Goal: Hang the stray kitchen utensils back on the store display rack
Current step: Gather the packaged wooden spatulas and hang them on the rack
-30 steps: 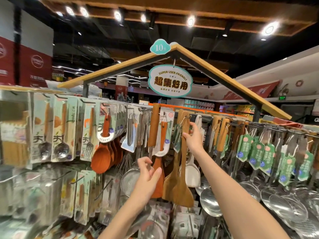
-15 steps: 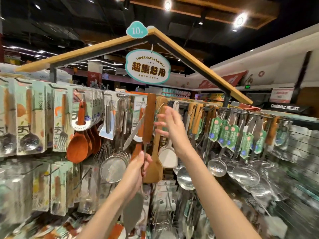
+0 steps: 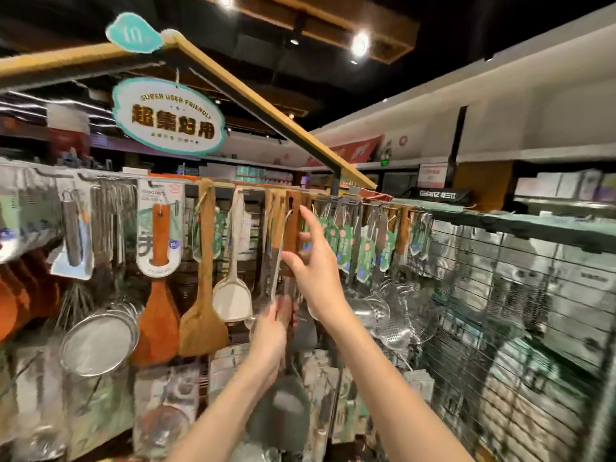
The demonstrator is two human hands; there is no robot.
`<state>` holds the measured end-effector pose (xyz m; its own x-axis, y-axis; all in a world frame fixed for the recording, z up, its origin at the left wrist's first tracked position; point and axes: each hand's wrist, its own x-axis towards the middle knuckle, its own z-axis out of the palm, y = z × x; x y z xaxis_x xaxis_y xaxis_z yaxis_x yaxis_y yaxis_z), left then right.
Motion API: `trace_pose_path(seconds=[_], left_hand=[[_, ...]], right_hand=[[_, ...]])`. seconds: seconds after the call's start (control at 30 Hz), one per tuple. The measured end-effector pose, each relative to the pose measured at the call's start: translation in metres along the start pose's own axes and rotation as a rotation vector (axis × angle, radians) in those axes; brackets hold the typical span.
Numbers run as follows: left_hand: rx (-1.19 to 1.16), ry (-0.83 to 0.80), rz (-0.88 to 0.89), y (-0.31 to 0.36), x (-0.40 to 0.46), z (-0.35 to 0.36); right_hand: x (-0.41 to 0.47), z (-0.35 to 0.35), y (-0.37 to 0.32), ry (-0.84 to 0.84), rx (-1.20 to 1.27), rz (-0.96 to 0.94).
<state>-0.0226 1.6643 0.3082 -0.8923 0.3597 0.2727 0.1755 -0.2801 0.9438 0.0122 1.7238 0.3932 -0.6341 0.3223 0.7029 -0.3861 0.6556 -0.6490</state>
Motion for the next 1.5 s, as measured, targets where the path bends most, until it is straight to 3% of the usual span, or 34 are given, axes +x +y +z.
trace_pose_path(seconds=[0.13,0.5,1.07,1.5], left_hand=[[0.075,-0.022,0.117,-0.003,0.018,0.039],[0.038,0.046,0.029,-0.021,0.071,0.093],[0.209,0.062,0.002,-0.031,0.103,0.064],[0.273,0.181,0.010,-0.041,0.078,0.015]], right_hand=[[0.020,-0.031,0.030,-0.016,0.012,-0.012],[0.076,-0.061,0.095,-0.079,0.106,0.006],[0.128,-0.031,0.136,-0.157,0.148,0.092],[0.126,-0.007,0.166,-0.061,-0.023,0.055]])
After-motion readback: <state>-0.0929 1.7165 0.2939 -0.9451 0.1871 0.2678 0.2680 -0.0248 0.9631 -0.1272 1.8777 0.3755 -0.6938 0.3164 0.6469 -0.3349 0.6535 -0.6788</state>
